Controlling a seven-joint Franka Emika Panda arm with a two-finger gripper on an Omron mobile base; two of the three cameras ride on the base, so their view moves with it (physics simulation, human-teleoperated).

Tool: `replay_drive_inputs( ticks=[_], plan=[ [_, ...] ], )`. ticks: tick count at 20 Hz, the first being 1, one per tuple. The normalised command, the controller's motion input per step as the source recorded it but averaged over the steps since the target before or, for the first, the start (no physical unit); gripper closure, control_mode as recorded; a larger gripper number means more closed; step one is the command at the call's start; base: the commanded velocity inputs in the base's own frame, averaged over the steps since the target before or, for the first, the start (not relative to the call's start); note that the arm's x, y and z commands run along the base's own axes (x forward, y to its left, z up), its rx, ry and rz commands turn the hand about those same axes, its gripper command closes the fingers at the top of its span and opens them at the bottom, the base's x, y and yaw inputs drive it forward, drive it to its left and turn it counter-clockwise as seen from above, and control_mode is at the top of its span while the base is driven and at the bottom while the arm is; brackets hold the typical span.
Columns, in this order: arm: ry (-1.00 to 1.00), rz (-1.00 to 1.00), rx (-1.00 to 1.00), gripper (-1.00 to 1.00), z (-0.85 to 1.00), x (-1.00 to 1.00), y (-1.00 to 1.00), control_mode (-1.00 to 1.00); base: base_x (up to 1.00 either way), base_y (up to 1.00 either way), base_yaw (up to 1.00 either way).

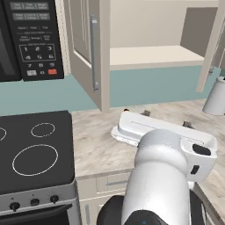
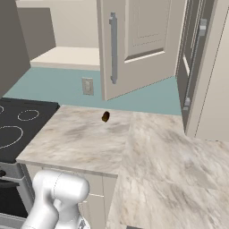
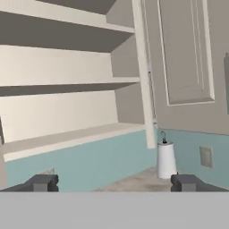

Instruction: Close all open cabinet doors.

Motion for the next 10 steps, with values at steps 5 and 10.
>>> replay_drive_inputs(
  ticks=[5, 10],
  plan=[
    [0.03, -0.28, -0.07, -1.0, 0.08, 0.0, 0.49, -1.0, 0.0, 0.0, 0.0],
    [0.0, -0.25, -0.02, -1.0, 0.0, 0.0, 0.11, -1.0, 0.0, 0.0, 0.0]
  ],
)
